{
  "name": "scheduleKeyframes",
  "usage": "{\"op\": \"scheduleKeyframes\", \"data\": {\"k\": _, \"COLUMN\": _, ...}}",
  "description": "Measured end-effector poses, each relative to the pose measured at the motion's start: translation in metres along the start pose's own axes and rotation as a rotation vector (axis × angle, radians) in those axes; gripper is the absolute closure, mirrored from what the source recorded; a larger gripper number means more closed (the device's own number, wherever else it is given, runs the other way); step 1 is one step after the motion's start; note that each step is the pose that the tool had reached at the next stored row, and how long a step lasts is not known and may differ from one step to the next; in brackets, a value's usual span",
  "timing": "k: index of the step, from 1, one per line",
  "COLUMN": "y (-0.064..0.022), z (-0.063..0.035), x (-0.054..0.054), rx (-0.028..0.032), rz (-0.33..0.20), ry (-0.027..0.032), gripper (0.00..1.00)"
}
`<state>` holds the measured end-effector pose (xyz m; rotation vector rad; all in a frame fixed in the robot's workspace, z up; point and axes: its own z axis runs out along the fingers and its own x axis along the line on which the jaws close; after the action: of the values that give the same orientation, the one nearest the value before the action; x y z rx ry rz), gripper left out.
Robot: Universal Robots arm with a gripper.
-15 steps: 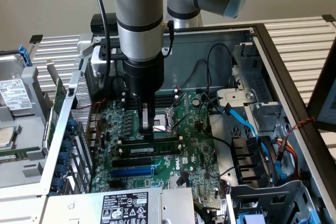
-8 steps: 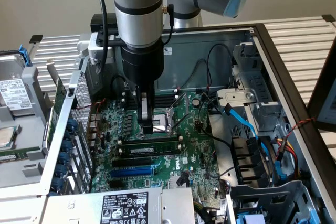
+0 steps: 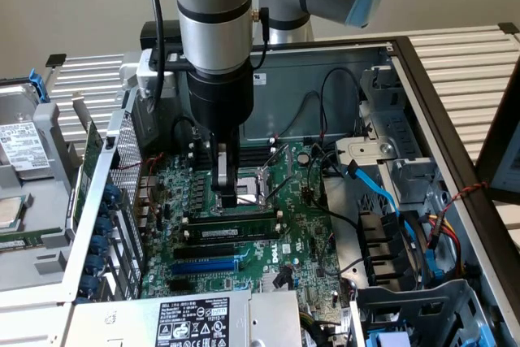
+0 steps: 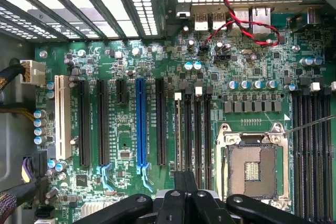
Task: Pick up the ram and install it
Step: 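Press down the ram until it locks into place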
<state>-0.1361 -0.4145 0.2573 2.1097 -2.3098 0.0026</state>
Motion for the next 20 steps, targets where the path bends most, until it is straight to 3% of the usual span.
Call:
{"op": "scheduleKeyframes", "data": {"k": 9, "y": 0.0000, "z": 0.0009, "x": 0.0000, "rx": -0.0017, "rz": 0.132, "ry": -0.0045, "gripper": 0.90}}
{"op": "scheduleKeyframes", "data": {"k": 20, "y": 0.0000, "z": 0.0034, "x": 0.0000, "rx": -0.0036, "rz": 0.321, "ry": -0.0059, "gripper": 0.90}}
